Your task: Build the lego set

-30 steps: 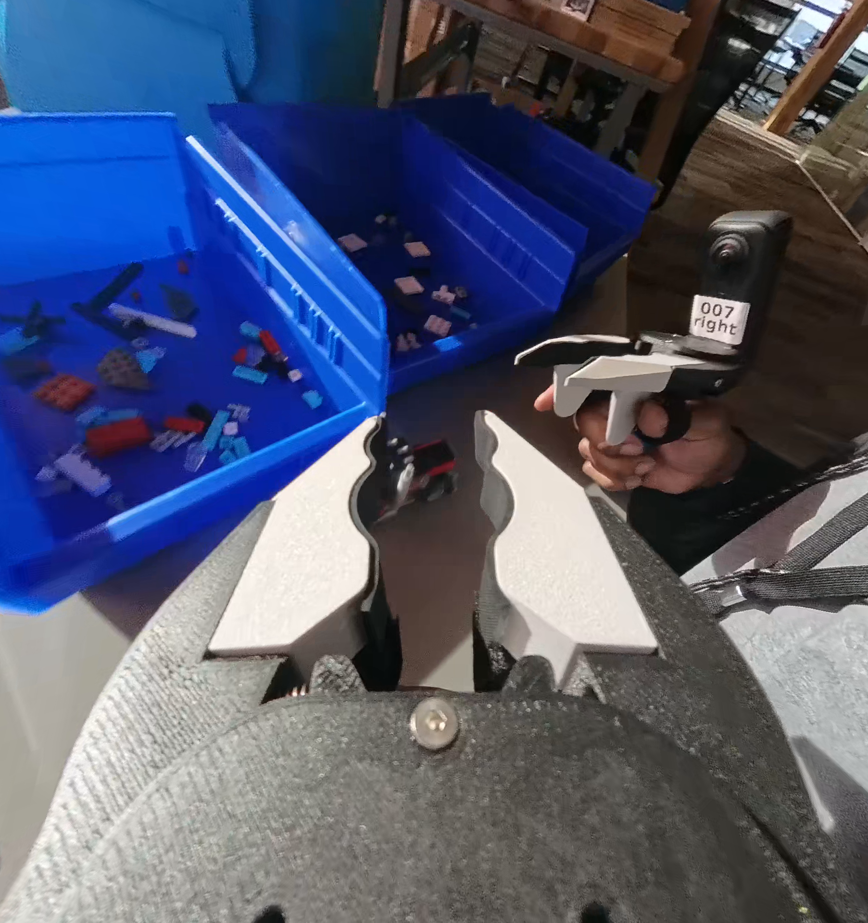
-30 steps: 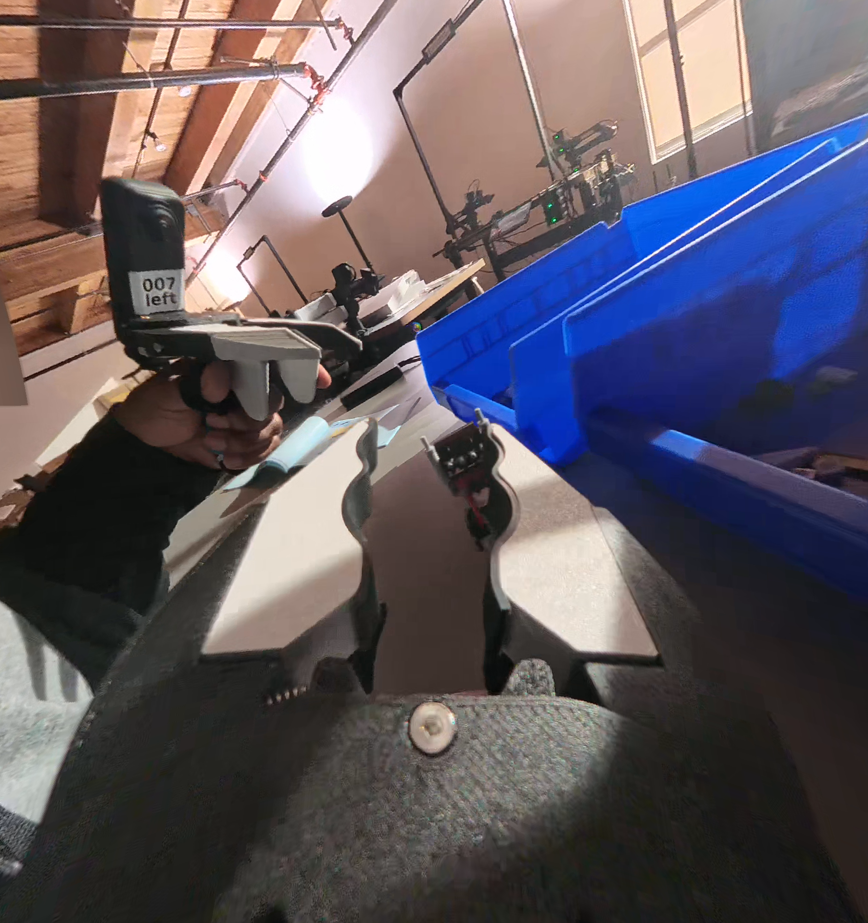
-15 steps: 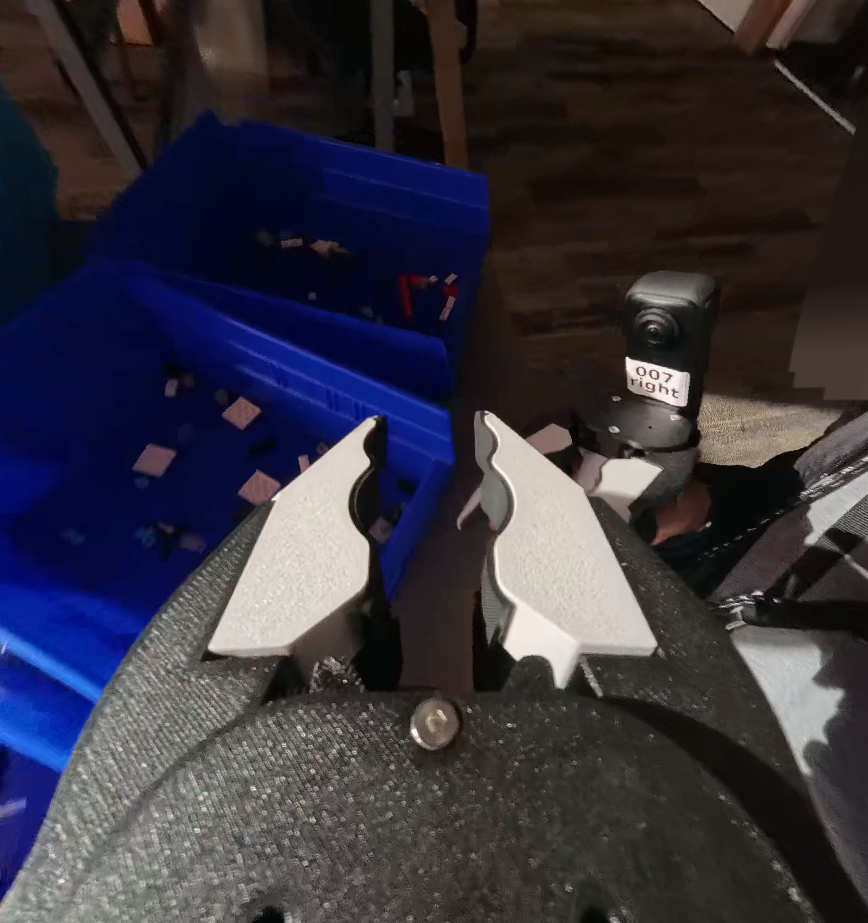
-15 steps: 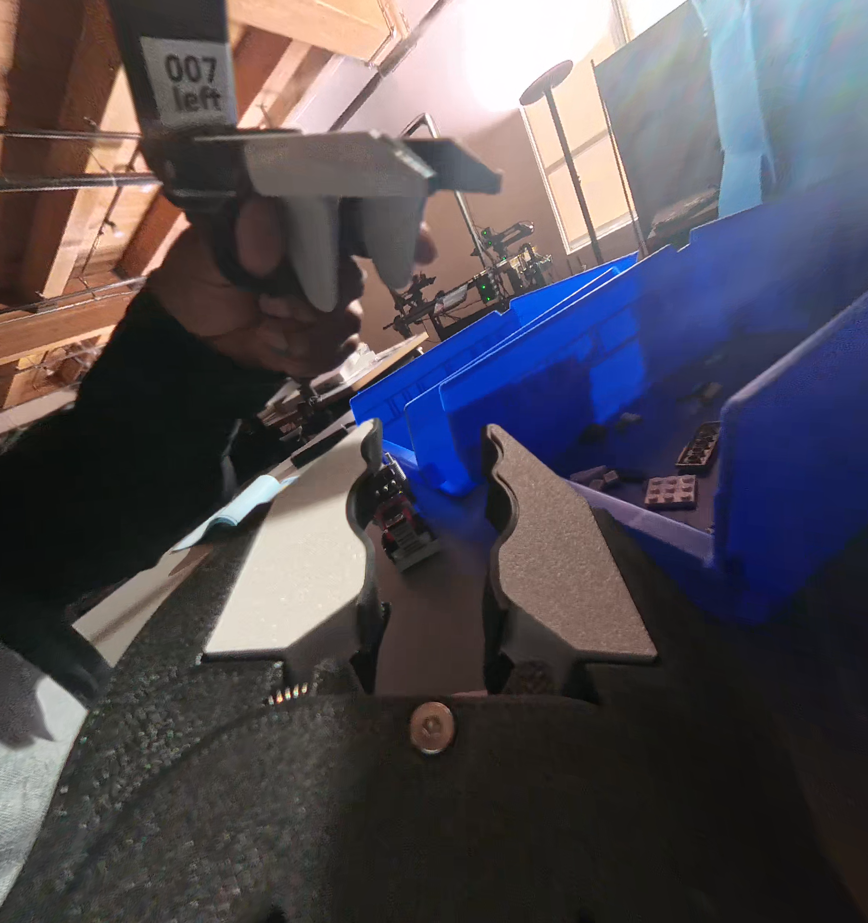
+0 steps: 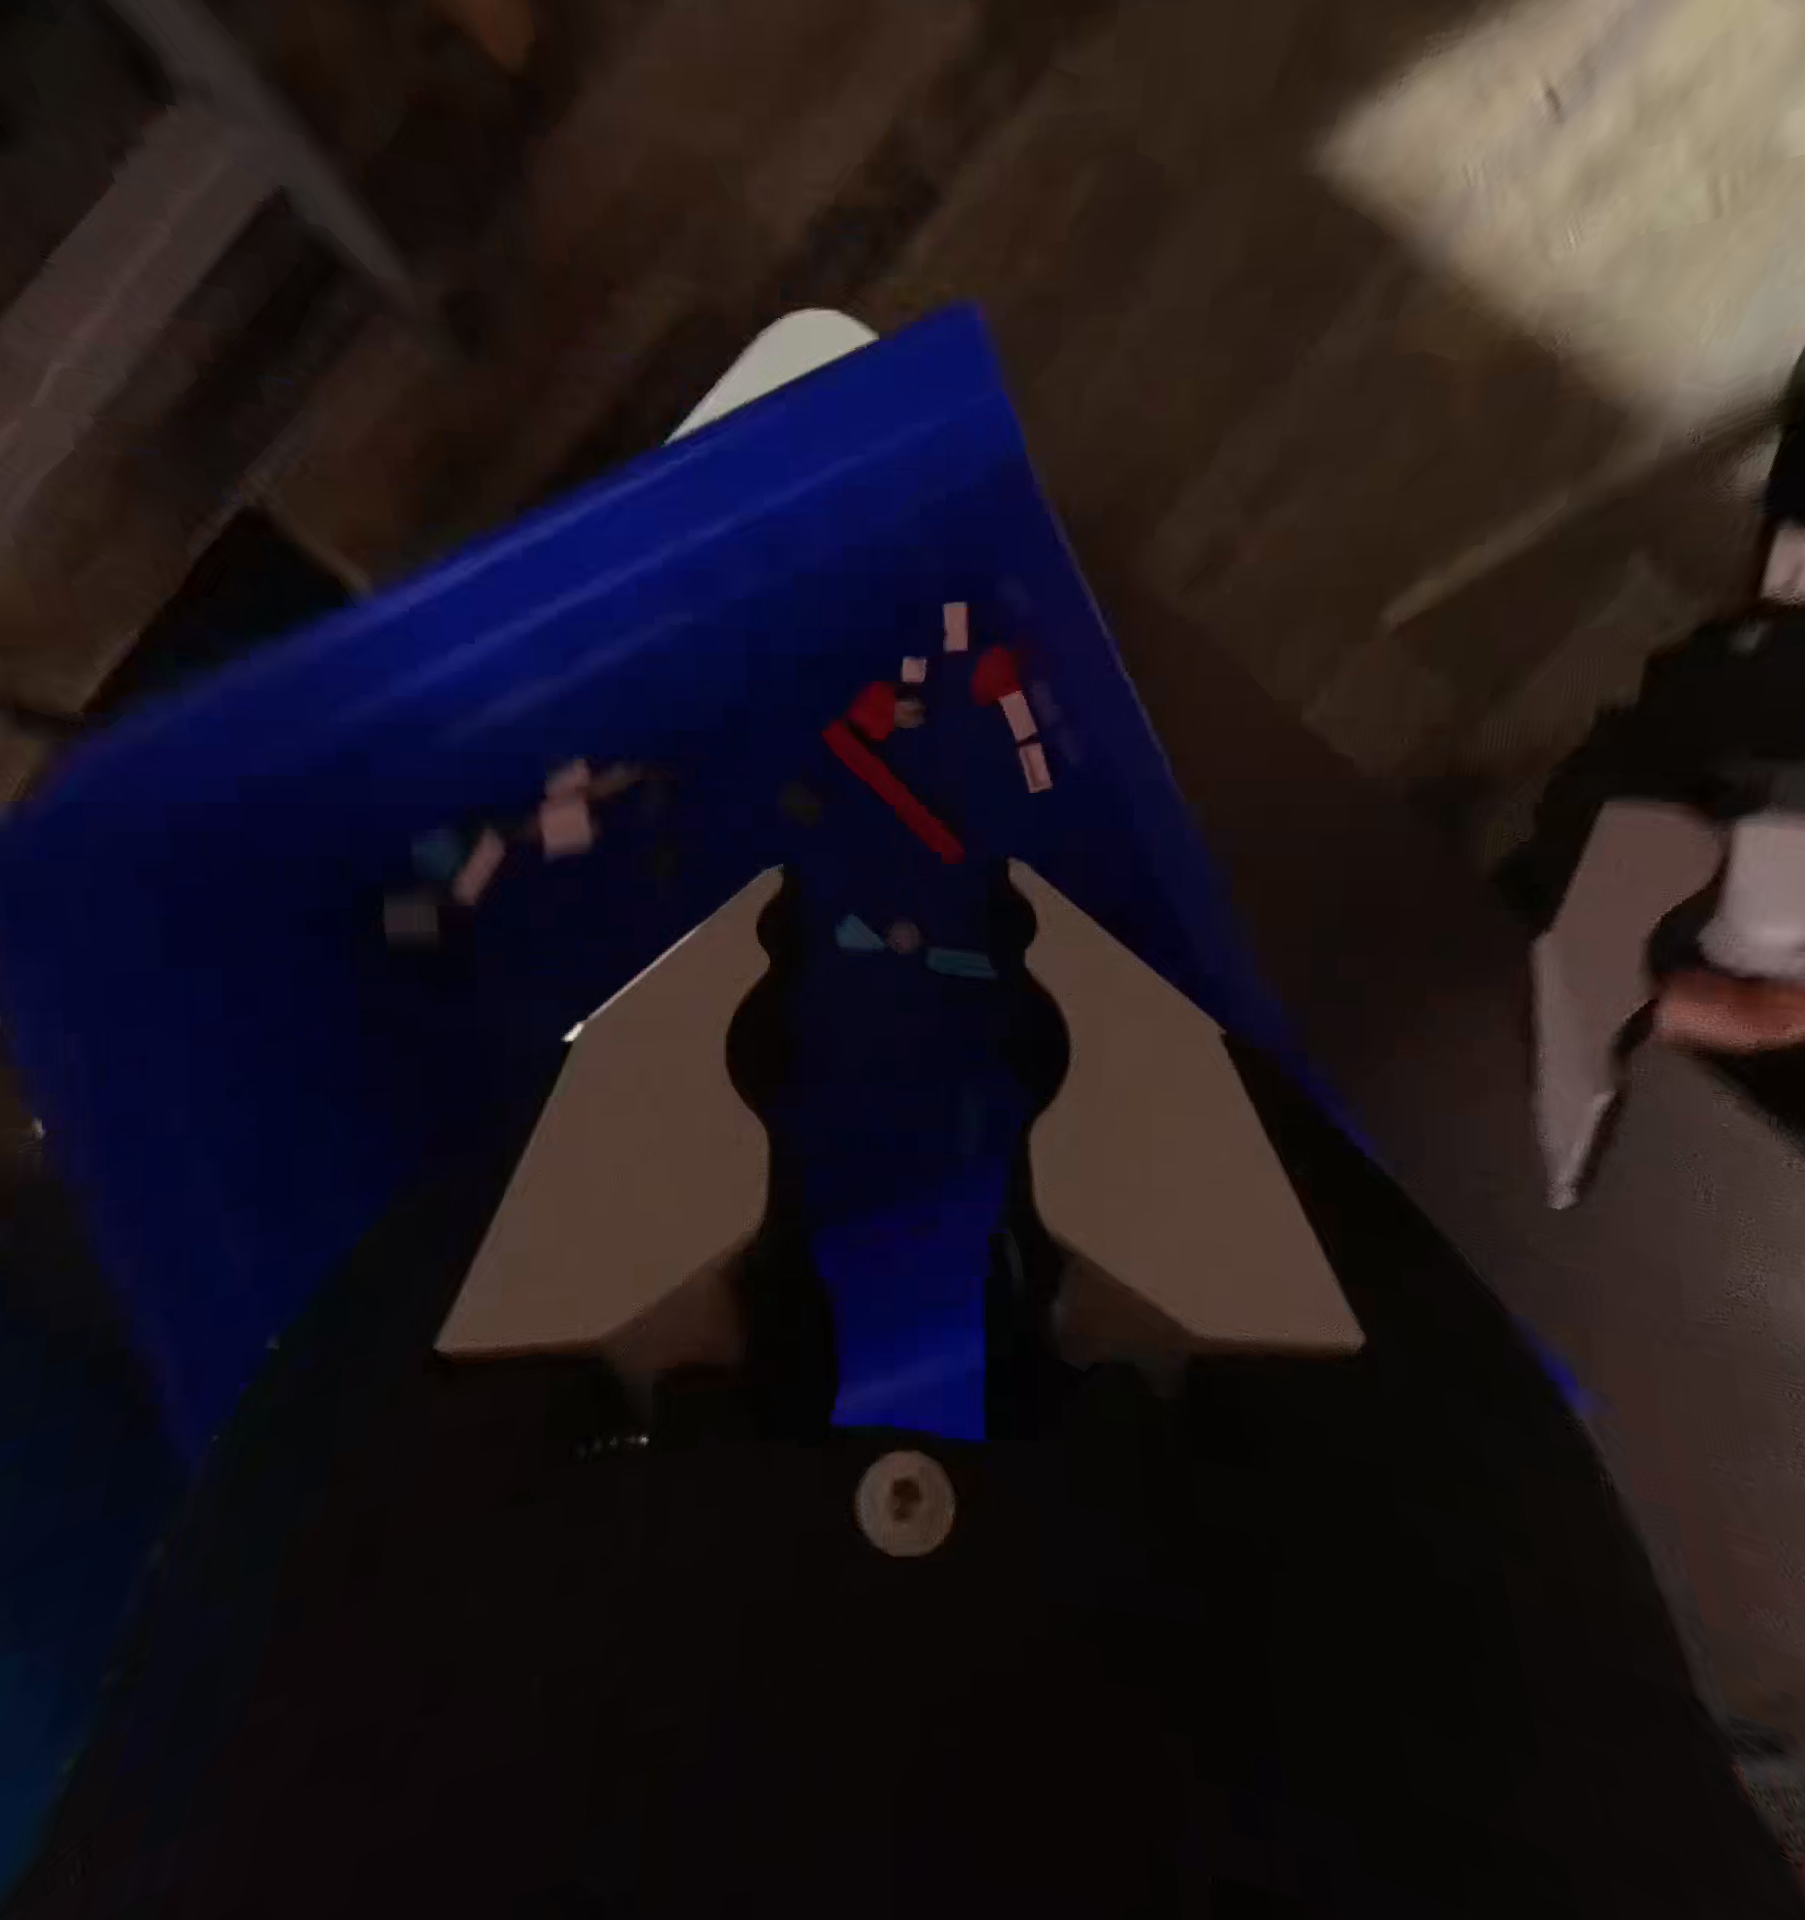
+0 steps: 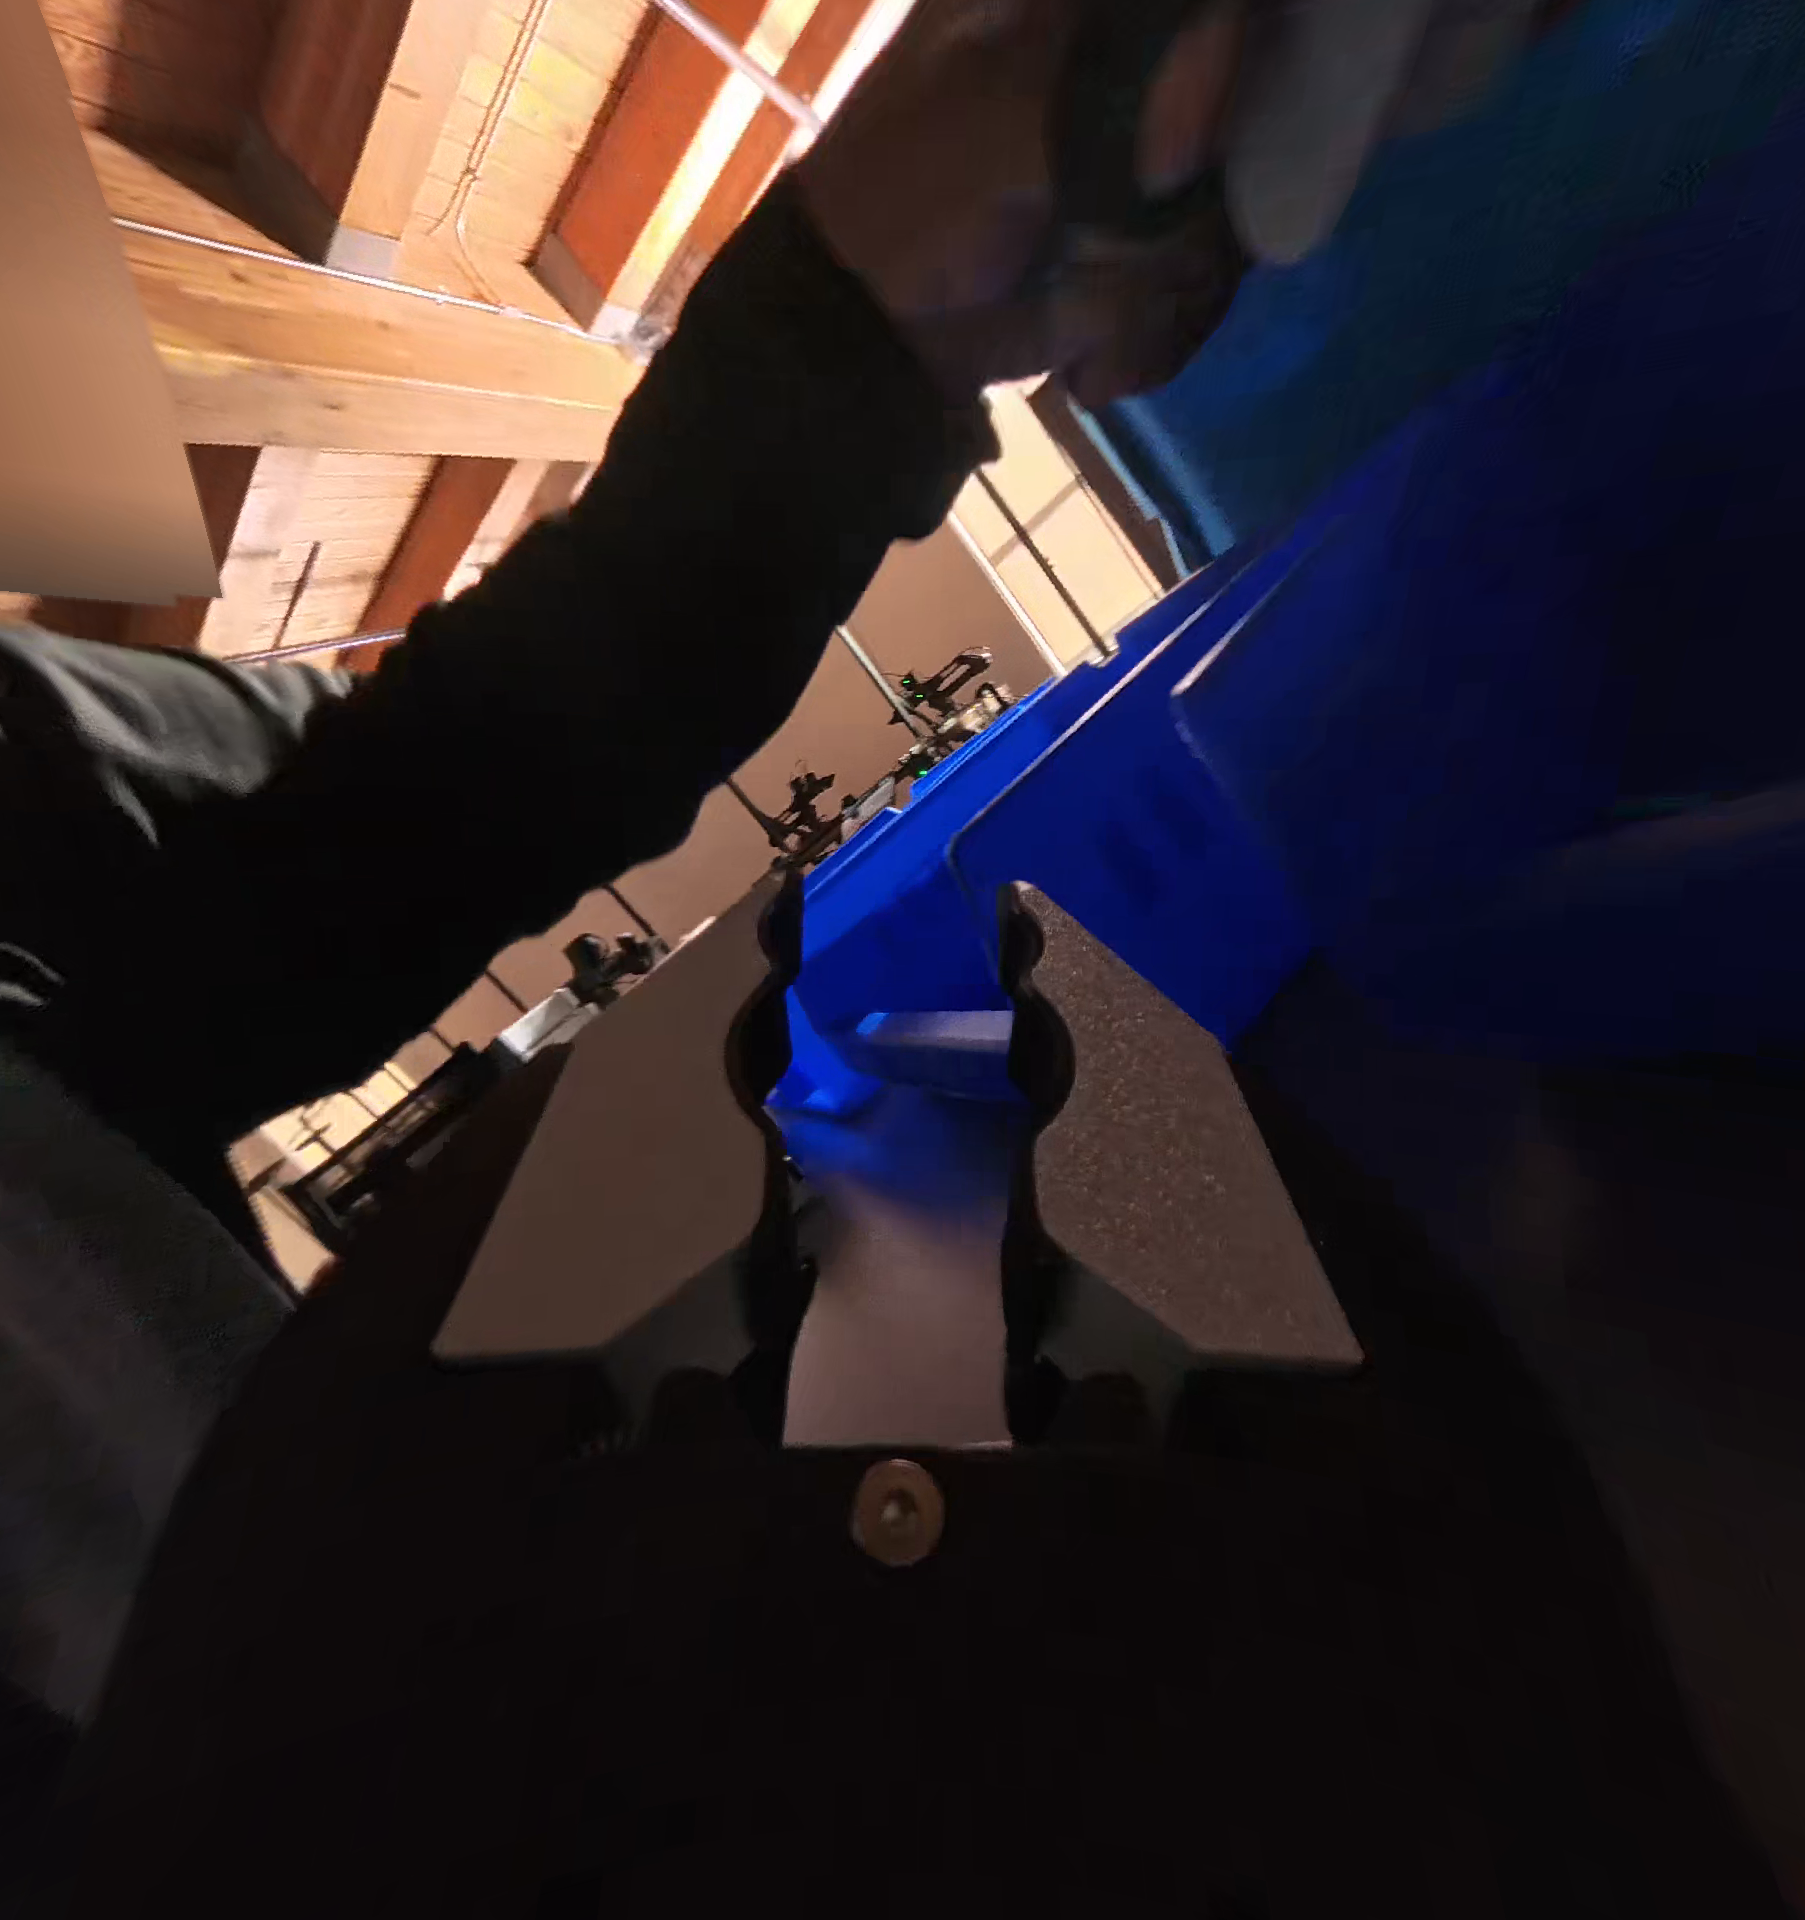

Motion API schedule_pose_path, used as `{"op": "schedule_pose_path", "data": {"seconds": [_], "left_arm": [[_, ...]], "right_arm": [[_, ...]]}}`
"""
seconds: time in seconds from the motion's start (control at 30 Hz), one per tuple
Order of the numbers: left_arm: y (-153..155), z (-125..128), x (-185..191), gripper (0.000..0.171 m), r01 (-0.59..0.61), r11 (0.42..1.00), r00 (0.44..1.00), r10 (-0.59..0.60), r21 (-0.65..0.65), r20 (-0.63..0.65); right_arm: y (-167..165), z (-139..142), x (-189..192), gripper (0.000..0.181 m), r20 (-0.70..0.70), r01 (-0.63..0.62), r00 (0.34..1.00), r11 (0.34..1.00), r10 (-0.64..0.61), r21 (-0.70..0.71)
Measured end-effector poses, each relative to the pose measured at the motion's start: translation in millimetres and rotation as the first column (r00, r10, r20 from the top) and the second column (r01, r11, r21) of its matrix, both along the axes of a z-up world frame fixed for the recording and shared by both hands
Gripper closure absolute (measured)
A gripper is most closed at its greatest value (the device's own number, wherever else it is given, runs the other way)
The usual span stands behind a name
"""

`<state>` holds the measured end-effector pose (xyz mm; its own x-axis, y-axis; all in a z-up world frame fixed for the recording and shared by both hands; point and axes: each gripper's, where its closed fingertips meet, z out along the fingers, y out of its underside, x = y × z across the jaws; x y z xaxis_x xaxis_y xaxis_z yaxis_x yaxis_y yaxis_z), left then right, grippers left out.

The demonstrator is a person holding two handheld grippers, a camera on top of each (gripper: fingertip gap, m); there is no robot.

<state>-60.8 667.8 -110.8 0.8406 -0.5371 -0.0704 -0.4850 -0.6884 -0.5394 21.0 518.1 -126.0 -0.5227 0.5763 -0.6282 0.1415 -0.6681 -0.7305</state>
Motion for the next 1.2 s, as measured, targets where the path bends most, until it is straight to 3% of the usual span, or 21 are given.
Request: {"op": "schedule_pose_path", "data": {"seconds": [0.1, 0.2, 0.33, 0.57, 0.6, 0.73, 0.83, 1.0, 1.1, 1.2], "left_arm": [[24.4, -38.2, 12.3, 0.134, 0.315, 0.945, 0.947, -0.319, -0.086, -0.033], [39.5, -72.6, 17.3, 0.134, 0.445, 0.885, 0.894, -0.448, -0.14, 0.009], [53.2, -106.2, 9.4, 0.134, 0.527, 0.827, 0.836, -0.546, -0.197, -0.056], [65.9, -126.1, 15.5, 0.144, 0.595, 0.782, 0.781, -0.617, -0.186, -0.095], [66.4, -125.1, 18.4, 0.152, 0.603, 0.779, 0.781, -0.62, -0.17, -0.075], [66.4, -124.5, 17.3, 0.153, 0.569, 0.799, 0.805, -0.59, -0.196, -0.067], [65.3, -112.5, 13.7, 0.153, 0.504, 0.842, 0.846, -0.526, -0.192, -0.087], [44.6, -54.8, 15.2, 0.153, 0.338, 0.936, 0.936, -0.344, -0.096, -0.067], [9.6, -7.8, 18.6, 0.153, 0.184, 0.983, 0.983, -0.184, -0.015, -0.021], [-53.2, 40.7, 23.0, 0.154, -0.022, 0.997, 0.999, 0.018, 0.081, 0.05]], "right_arm": [[13.3, -11.7, -3.1, 0.143, 0.035, 0.048, 0.998, 0.998, -0.049, 0.027], [22.1, -12.2, -2.9, 0.143, 0.033, 0.048, 0.998, 0.999, -0.047, -0.025], [28.3, -10.8, -2.0, 0.143, 0.013, 0.037, 0.999, 0.997, -0.037, -0.068], [36.1, -9.5, 2.0, 0.143, -0.025, -0.01, 1.0, 0.987, 0.006, -0.158], [37.6, -9.8, 2.2, 0.143, -0.025, -0.01, 1.0, 0.986, 0.006, -0.165], [39.4, -10.2, 2.3, 0.143, -0.025, -0.006, 1.0, 0.986, 0.002, -0.168], [38.0, -9.9, 1.6, 0.143, -0.023, -0.004, 1.0, 0.987, 0.0, -0.16], [37.9, -10.6, 0.1, 0.144, -0.01, 0.019, 1.0, 0.989, -0.02, -0.147], [36.2, -12.0, -0.7, 0.143, 0.007, 0.033, 0.999, 0.992, -0.032, -0.126], [32.6, -12.3, -0.2, 0.143, 0.021, 0.04, 0.999, 0.993, -0.038, -0.107]]}}
